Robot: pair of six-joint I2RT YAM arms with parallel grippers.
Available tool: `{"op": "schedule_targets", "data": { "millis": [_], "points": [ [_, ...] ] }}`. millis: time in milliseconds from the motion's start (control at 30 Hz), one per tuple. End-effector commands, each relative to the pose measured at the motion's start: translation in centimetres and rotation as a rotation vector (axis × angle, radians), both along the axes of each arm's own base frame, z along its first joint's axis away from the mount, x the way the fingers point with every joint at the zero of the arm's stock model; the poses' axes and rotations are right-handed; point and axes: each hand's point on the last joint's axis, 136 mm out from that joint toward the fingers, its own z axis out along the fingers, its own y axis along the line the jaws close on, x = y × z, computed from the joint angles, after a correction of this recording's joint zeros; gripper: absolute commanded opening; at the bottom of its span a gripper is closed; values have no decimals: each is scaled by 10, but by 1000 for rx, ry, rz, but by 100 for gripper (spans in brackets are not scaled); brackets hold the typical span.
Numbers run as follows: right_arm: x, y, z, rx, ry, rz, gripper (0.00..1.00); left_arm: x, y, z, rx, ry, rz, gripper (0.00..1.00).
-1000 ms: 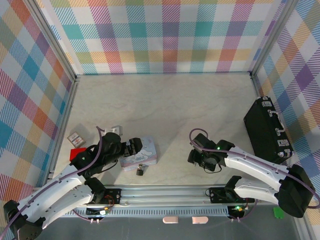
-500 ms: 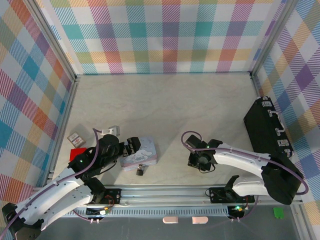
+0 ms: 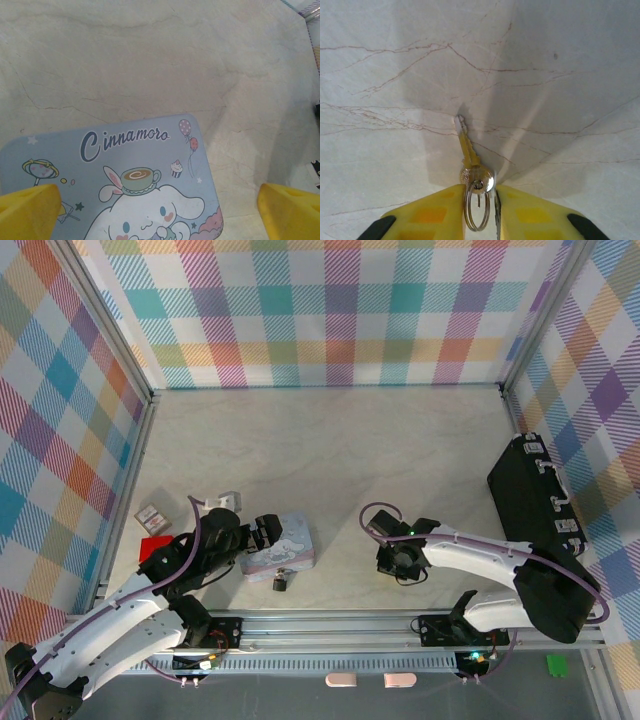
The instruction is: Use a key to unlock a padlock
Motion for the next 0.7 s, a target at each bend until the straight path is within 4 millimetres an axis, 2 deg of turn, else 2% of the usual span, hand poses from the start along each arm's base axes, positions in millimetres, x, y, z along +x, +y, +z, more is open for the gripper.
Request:
{"op": "schedule_targets", "data": {
  "millis": [0, 233, 333, 500, 667],
  "points": [
    [0, -6, -4, -36, -7, 6, 19, 2, -3, 12, -27, -37, -1, 100],
    [2, -11, 1, -61, -32, 27, 5, 3, -3, 12, -23, -37, 0, 100],
    [8, -6, 12, -39, -76, 71, 0, 3, -2, 12, -19, -36, 3, 100],
    [25, 22, 57, 152, -281, 225, 0, 4, -2, 17, -12, -45, -2, 100],
    [29, 49, 102, 388, -502, 351, 0, 5, -10, 26, -39, -62, -29, 100]
  ]
}}
